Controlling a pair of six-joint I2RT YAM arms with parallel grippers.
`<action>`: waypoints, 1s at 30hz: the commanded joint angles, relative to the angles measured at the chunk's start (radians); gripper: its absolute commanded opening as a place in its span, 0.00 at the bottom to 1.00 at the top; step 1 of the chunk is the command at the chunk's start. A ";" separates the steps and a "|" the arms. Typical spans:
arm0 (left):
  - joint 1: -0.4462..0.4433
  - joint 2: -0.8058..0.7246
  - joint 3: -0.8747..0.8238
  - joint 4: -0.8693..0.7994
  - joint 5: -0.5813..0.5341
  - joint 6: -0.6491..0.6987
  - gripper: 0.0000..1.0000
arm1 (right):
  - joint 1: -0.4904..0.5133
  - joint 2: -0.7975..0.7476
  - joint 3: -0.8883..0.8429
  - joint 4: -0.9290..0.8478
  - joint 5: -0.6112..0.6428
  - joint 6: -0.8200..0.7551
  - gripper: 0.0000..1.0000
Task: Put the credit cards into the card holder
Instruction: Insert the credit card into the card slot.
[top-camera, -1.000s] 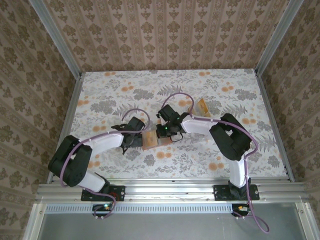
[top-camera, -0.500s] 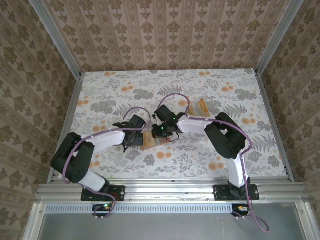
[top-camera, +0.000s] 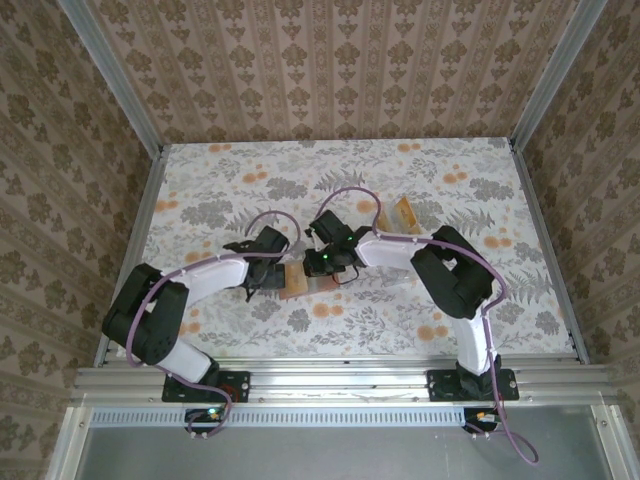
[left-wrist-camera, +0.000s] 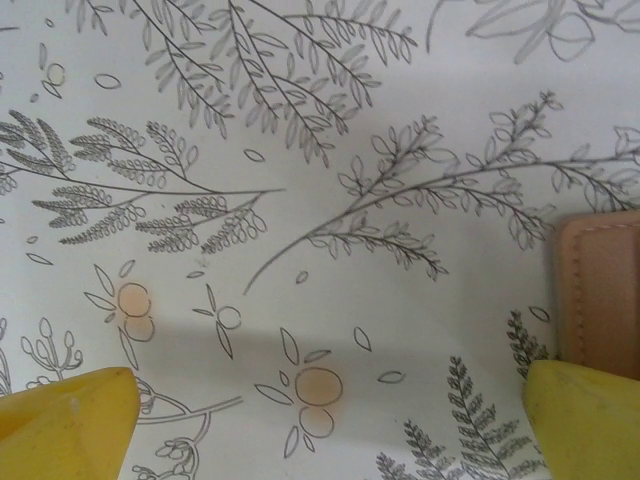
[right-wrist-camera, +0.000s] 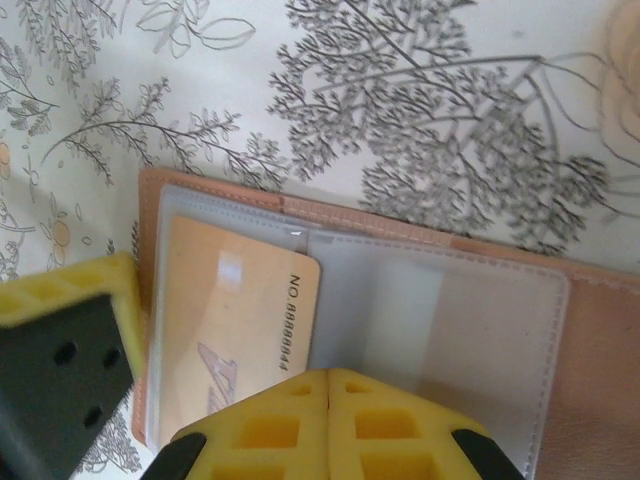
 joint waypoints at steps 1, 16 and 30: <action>0.026 -0.029 0.017 -0.004 0.000 0.015 1.00 | -0.029 -0.060 -0.039 0.001 0.011 -0.006 0.07; 0.071 -0.044 0.003 -0.007 -0.001 0.026 1.00 | -0.036 -0.138 -0.060 -0.029 0.011 -0.020 0.04; 0.076 -0.026 -0.025 0.021 0.026 0.035 1.00 | 0.037 -0.047 0.011 -0.037 0.014 -0.006 0.03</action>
